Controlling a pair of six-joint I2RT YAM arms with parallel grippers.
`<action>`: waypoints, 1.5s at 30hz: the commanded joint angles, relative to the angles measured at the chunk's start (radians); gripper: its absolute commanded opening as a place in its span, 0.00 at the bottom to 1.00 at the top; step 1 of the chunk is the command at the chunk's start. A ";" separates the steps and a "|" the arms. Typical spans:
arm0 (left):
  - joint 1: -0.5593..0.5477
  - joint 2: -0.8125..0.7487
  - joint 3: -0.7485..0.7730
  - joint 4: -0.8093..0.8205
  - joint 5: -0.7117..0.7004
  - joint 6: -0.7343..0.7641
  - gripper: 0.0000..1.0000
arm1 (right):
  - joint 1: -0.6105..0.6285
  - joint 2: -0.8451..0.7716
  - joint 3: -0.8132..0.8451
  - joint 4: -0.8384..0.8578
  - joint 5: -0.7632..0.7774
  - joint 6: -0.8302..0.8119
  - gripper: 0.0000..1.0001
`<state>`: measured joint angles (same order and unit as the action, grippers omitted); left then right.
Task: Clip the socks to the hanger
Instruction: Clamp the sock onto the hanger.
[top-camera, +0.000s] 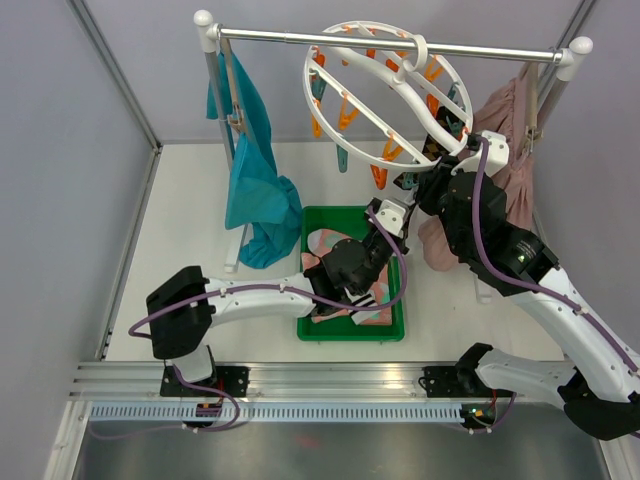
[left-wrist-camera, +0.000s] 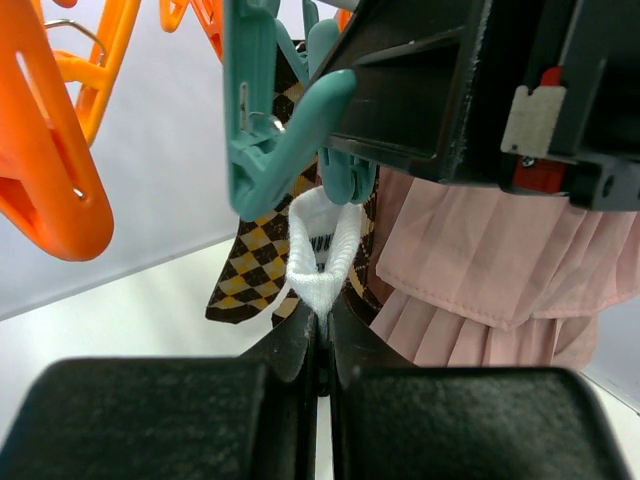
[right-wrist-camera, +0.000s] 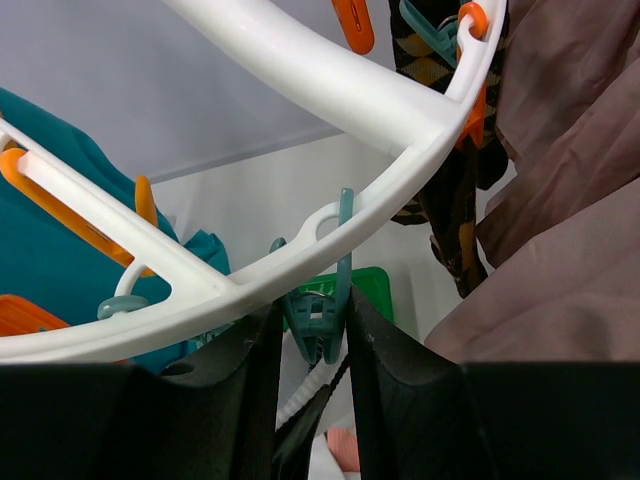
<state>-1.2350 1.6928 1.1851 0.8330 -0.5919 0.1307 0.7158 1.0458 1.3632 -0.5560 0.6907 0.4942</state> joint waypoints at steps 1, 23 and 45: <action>-0.009 -0.002 0.044 0.044 0.015 0.035 0.02 | -0.003 -0.006 -0.009 0.005 0.033 0.014 0.00; -0.009 -0.001 0.059 0.058 -0.040 0.049 0.02 | -0.003 0.003 -0.003 0.001 0.044 0.012 0.01; -0.018 -0.008 0.044 0.064 -0.009 0.043 0.02 | -0.003 0.006 -0.006 0.011 0.066 0.024 0.00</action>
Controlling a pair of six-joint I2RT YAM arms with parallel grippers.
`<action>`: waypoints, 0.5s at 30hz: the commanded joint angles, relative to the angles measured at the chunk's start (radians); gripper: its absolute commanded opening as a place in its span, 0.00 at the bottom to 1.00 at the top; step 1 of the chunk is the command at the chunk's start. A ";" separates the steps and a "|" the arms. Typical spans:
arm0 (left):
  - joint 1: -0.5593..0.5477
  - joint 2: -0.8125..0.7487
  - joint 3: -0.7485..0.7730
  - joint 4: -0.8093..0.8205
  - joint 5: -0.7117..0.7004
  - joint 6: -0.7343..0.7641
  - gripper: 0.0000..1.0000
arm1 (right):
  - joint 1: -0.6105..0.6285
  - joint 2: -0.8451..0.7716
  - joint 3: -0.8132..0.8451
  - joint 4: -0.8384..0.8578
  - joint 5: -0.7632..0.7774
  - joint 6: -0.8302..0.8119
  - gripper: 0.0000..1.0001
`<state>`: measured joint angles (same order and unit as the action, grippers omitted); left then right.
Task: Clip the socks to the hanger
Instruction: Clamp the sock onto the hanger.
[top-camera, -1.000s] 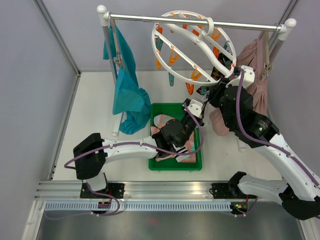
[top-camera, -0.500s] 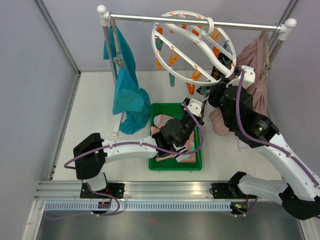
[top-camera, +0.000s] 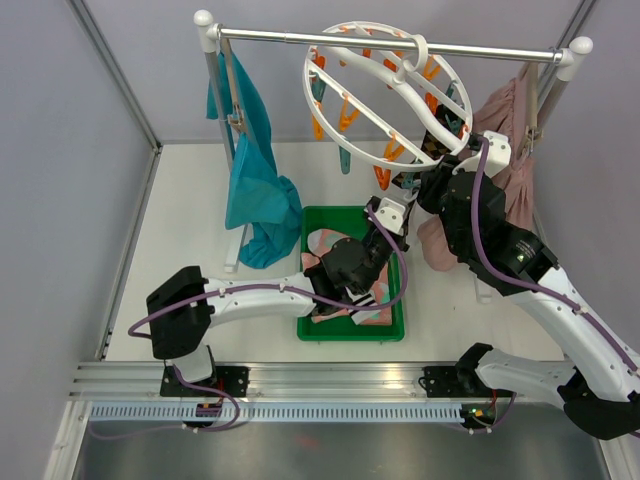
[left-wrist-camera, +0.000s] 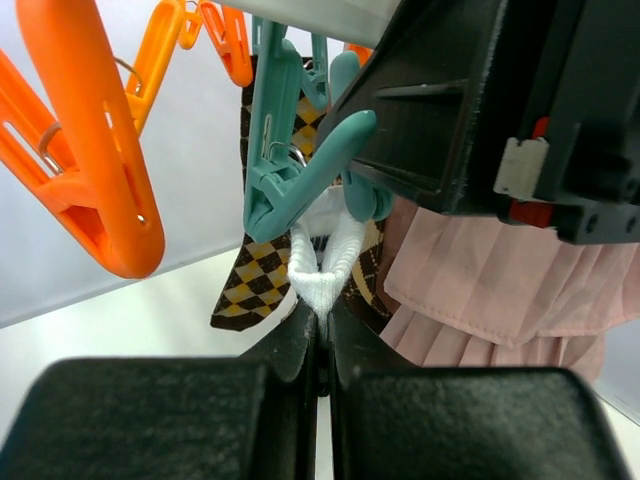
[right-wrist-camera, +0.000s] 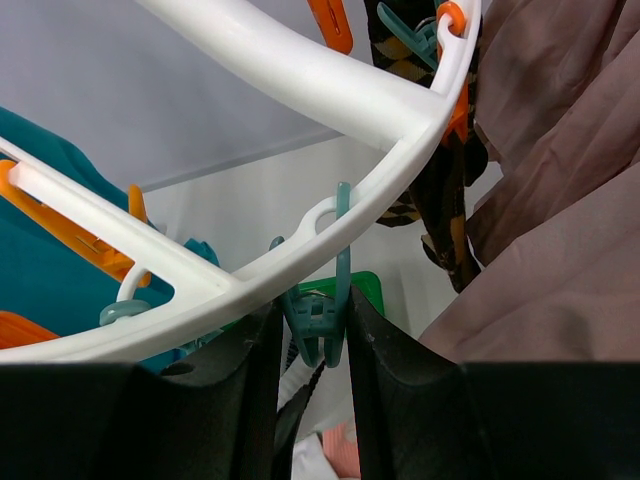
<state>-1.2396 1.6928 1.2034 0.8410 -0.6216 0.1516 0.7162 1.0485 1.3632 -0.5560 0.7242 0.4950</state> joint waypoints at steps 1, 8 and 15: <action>-0.014 -0.007 0.027 0.056 0.022 0.023 0.02 | -0.003 0.004 -0.007 0.016 0.034 0.025 0.00; -0.026 -0.001 0.030 0.063 0.033 0.020 0.02 | -0.004 -0.001 -0.016 0.024 0.046 0.028 0.00; -0.038 0.007 0.031 0.066 0.042 0.029 0.02 | -0.003 -0.004 -0.026 0.028 0.049 0.033 0.00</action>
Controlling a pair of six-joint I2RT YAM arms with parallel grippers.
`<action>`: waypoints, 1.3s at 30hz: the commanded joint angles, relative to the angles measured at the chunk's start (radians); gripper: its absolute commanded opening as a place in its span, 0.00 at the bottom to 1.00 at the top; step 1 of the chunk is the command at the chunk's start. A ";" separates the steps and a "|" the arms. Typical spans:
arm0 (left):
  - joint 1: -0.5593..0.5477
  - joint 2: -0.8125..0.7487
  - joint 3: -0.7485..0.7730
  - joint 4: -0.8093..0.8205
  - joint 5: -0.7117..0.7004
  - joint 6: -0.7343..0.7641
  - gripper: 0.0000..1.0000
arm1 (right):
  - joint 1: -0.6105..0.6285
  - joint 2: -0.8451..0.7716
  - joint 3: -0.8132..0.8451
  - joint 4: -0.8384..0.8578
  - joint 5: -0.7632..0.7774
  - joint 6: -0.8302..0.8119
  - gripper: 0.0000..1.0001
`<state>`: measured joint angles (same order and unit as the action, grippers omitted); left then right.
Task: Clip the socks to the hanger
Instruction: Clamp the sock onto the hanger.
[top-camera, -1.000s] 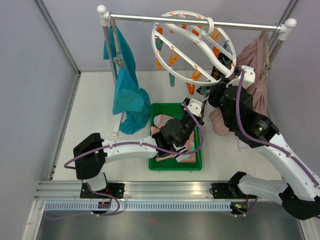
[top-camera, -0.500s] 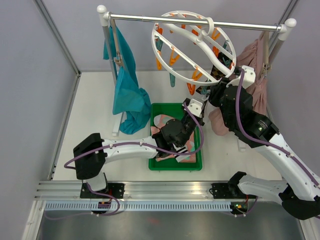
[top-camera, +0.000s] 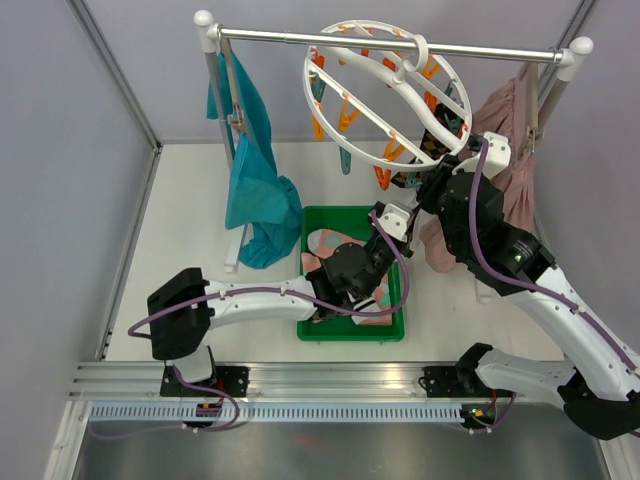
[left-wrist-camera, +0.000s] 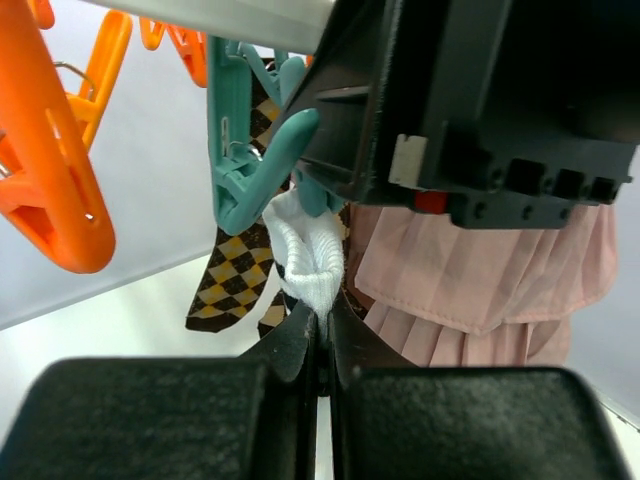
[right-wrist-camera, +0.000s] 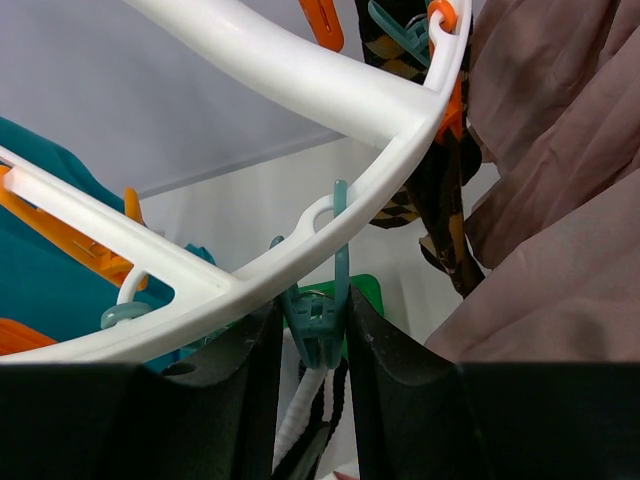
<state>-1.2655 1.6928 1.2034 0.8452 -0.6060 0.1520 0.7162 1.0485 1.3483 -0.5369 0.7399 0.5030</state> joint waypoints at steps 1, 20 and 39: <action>-0.014 0.007 0.035 0.060 0.028 0.029 0.02 | -0.003 -0.005 -0.011 0.012 0.033 0.025 0.00; -0.018 0.034 0.097 0.084 -0.032 0.050 0.02 | -0.003 -0.024 -0.043 0.025 0.024 0.008 0.00; -0.018 0.042 0.076 0.092 -0.022 0.041 0.02 | -0.003 -0.038 -0.028 0.028 0.019 0.011 0.00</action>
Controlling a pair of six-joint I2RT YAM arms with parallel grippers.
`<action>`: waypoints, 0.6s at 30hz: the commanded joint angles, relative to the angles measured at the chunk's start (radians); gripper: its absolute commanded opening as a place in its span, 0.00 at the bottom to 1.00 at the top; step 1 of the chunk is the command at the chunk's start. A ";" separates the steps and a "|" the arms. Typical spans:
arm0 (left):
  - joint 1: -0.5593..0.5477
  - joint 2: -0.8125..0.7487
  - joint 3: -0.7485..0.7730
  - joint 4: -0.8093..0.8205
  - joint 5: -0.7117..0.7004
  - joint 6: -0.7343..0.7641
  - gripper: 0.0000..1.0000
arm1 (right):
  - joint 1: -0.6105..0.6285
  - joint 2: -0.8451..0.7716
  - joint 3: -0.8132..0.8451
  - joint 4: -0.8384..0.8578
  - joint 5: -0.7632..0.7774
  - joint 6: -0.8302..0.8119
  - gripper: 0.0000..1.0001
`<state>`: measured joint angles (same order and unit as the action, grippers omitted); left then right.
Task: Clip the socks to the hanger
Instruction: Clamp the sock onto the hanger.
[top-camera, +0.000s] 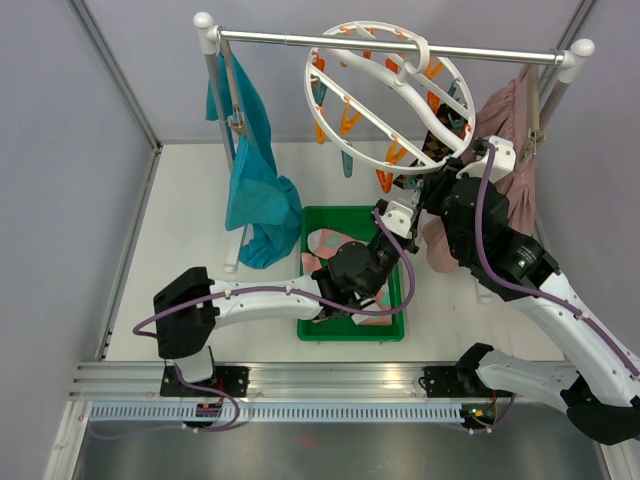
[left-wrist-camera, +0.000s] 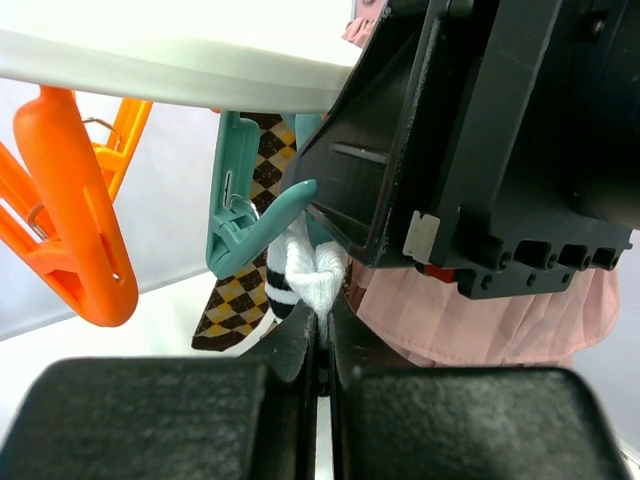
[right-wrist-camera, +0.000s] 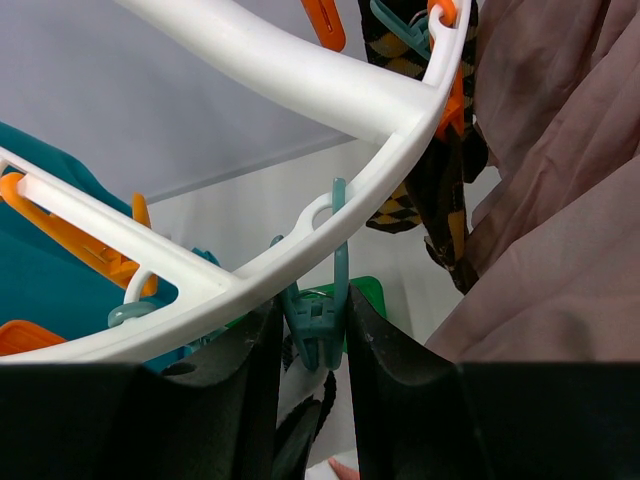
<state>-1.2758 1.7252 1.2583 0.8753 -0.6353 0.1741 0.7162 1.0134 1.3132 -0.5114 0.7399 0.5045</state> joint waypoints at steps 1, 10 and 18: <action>-0.007 0.002 0.007 0.079 0.008 0.016 0.02 | -0.003 -0.001 0.004 0.004 0.019 0.009 0.00; -0.008 -0.023 -0.033 0.114 0.039 -0.010 0.02 | -0.003 -0.010 -0.002 0.024 0.012 0.002 0.00; -0.008 -0.019 -0.028 0.131 0.045 -0.019 0.02 | -0.003 -0.010 0.000 0.022 -0.005 -0.011 0.00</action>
<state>-1.2758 1.7252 1.2011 0.9443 -0.6182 0.1734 0.7158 1.0134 1.3132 -0.5083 0.7349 0.5007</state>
